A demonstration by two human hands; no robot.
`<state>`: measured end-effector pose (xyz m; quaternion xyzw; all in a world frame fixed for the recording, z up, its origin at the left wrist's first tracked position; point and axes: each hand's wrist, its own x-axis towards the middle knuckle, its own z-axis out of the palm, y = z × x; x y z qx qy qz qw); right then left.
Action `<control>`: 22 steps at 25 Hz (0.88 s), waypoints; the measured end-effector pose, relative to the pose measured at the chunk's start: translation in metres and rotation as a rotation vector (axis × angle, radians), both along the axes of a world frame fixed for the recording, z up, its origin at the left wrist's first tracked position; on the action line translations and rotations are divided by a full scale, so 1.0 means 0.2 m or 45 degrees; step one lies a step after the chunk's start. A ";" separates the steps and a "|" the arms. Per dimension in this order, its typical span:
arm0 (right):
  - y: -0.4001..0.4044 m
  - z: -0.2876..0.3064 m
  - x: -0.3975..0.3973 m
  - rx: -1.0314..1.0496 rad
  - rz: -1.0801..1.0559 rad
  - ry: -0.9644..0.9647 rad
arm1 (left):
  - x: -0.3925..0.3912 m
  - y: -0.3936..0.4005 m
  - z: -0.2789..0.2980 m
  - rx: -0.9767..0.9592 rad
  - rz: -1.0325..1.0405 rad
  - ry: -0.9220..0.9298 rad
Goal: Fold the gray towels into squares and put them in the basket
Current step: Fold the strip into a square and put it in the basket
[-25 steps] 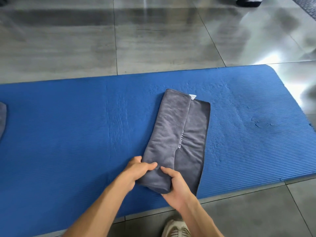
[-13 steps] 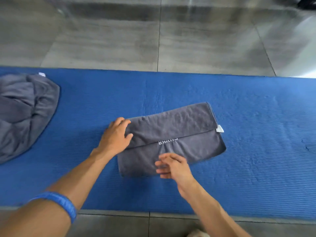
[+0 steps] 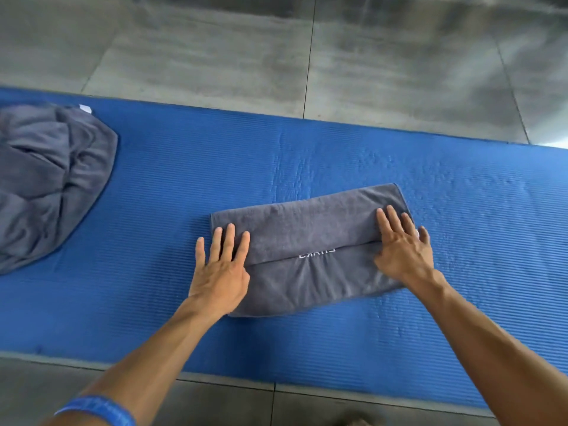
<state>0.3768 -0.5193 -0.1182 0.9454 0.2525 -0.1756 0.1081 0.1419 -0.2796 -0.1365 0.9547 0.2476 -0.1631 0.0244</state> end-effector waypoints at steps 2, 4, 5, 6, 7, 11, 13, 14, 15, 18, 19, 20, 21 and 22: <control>0.10 0.05 0.02 0.097 0.091 -0.158 | 0.11 0.00 0.05 0.018 0.017 -0.157; 0.23 0.07 0.00 0.352 0.231 -0.251 | 0.20 0.00 0.06 -0.049 -0.064 -0.258; 0.31 0.05 -0.04 0.457 0.301 -0.215 | 0.22 0.00 0.04 -0.101 -0.083 -0.264; 0.38 0.03 -0.09 0.501 0.384 -0.154 | 0.23 0.01 0.02 -0.155 -0.063 -0.239; 0.44 -0.02 -0.14 0.496 0.455 -0.099 | 0.22 0.01 0.00 -0.194 -0.017 -0.195; 0.42 -0.18 -0.09 0.346 0.186 0.072 | 0.17 0.03 -0.08 -0.222 0.044 -0.071; 0.32 -0.21 0.05 0.313 0.004 0.049 | 0.17 0.04 -0.10 -0.223 0.052 -0.085; 0.29 -0.21 0.10 0.303 -0.051 0.036 | 0.17 0.04 -0.10 -0.224 0.057 -0.095; 0.27 -0.21 0.15 0.292 -0.088 0.030 | 0.16 0.04 -0.10 -0.223 0.058 -0.094; 0.28 -0.22 0.23 0.277 -0.131 0.053 | 0.15 0.06 -0.10 -0.265 0.029 -0.099; 0.29 -0.21 0.25 0.280 -0.141 0.085 | 0.13 0.07 -0.09 -0.278 -0.002 -0.130; 0.28 -0.21 0.27 0.298 -0.142 0.118 | 0.09 0.07 -0.08 -0.287 -0.052 -0.165; 0.26 -0.19 0.27 0.331 -0.123 0.136 | 0.04 0.05 -0.07 -0.286 -0.130 -0.179; 0.23 -0.17 0.26 0.405 -0.053 0.110 | -0.03 0.04 -0.06 -0.283 -0.224 -0.174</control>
